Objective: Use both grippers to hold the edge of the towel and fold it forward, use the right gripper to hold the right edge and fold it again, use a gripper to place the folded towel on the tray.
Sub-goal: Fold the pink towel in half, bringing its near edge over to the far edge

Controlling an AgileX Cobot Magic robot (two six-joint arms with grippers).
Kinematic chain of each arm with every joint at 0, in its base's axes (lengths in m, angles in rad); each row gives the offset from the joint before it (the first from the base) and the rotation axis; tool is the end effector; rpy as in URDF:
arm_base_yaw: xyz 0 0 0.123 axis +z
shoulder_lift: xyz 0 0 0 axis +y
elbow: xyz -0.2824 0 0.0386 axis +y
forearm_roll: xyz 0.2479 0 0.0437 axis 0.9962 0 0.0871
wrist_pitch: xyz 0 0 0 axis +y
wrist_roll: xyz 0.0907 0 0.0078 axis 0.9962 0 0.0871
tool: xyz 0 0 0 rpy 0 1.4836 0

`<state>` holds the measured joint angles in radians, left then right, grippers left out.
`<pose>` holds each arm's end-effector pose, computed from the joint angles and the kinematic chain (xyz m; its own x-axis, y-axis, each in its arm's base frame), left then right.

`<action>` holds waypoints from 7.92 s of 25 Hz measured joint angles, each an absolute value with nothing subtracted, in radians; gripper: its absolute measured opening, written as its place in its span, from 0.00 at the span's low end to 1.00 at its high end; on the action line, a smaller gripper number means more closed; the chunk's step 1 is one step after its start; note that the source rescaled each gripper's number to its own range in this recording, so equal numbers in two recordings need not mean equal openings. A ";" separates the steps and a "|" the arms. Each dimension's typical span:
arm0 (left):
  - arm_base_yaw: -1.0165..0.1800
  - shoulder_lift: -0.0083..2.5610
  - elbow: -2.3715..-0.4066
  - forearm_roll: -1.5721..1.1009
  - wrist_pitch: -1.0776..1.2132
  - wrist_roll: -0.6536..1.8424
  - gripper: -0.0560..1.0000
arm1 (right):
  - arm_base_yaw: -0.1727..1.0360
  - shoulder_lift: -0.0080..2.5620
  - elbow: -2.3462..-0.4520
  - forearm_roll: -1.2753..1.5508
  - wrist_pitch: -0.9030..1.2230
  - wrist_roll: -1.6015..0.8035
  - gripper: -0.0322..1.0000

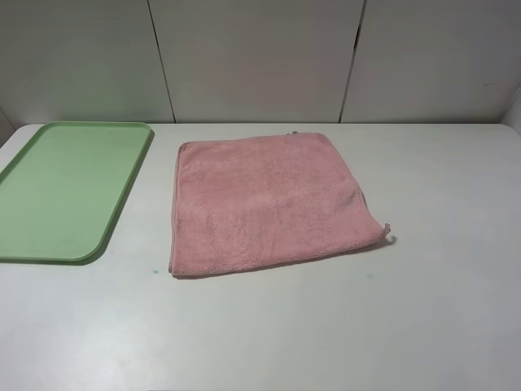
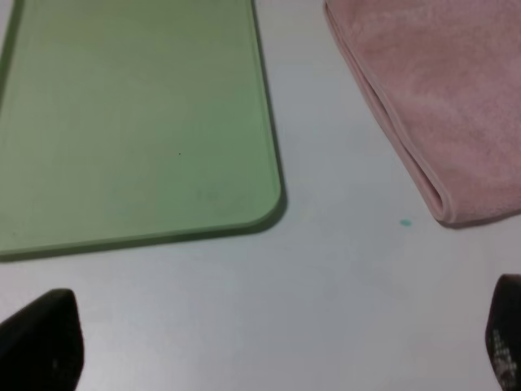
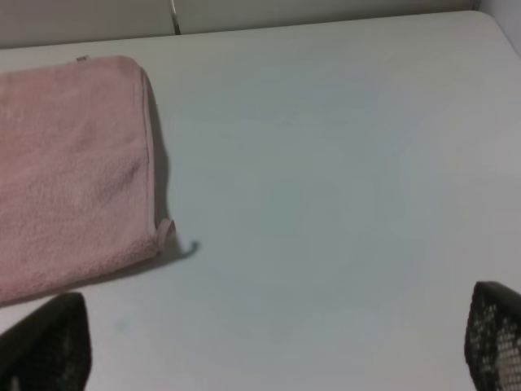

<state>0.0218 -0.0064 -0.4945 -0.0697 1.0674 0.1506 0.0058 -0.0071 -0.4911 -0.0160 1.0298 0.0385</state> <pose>-0.0054 -0.0057 0.2752 -0.4532 0.1066 -0.8850 0.0858 0.9934 0.0757 -0.0036 -0.0013 0.2772 -0.4295 0.0278 -0.9027 0.0196 0.9996 0.0214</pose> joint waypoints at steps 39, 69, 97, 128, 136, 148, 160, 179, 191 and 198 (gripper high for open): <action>-0.477 0.836 -0.775 0.000 0.969 0.593 0.99 | 0.260 1.117 -0.904 0.051 0.813 -0.483 1.00; -0.731 1.490 -0.776 0.079 0.698 0.829 0.98 | 0.535 1.747 -0.905 -0.166 0.544 -0.983 1.00; -0.731 1.491 -0.776 0.079 0.589 0.863 0.98 | 0.535 1.942 -0.911 -0.257 0.509 -1.080 1.00; -0.731 1.846 -0.779 0.000 0.244 0.875 0.95 | 0.533 1.943 -0.913 -0.191 0.508 -1.092 1.00; -0.731 1.854 -0.779 0.000 0.178 0.876 0.94 | 0.533 1.943 -0.913 -0.178 0.504 -1.092 1.00; -0.731 1.861 -0.779 0.000 0.150 0.876 0.86 | 0.533 1.943 -0.913 -0.173 0.501 -1.092 1.00; -0.732 1.895 -0.786 -0.022 0.174 0.873 0.66 | 0.533 1.946 -0.912 -0.160 0.505 -1.092 0.85; -0.732 1.905 -0.787 -0.008 0.163 0.874 0.06 | 0.533 1.955 -0.912 -0.083 0.417 -1.088 0.03; -0.732 1.901 -0.787 -0.007 0.175 0.874 0.06 | 0.533 1.945 -0.911 -0.029 0.434 -1.072 0.03; -0.743 1.852 -0.787 -0.006 0.289 0.874 0.06 | 0.533 1.897 -0.906 -0.014 0.528 -1.072 0.03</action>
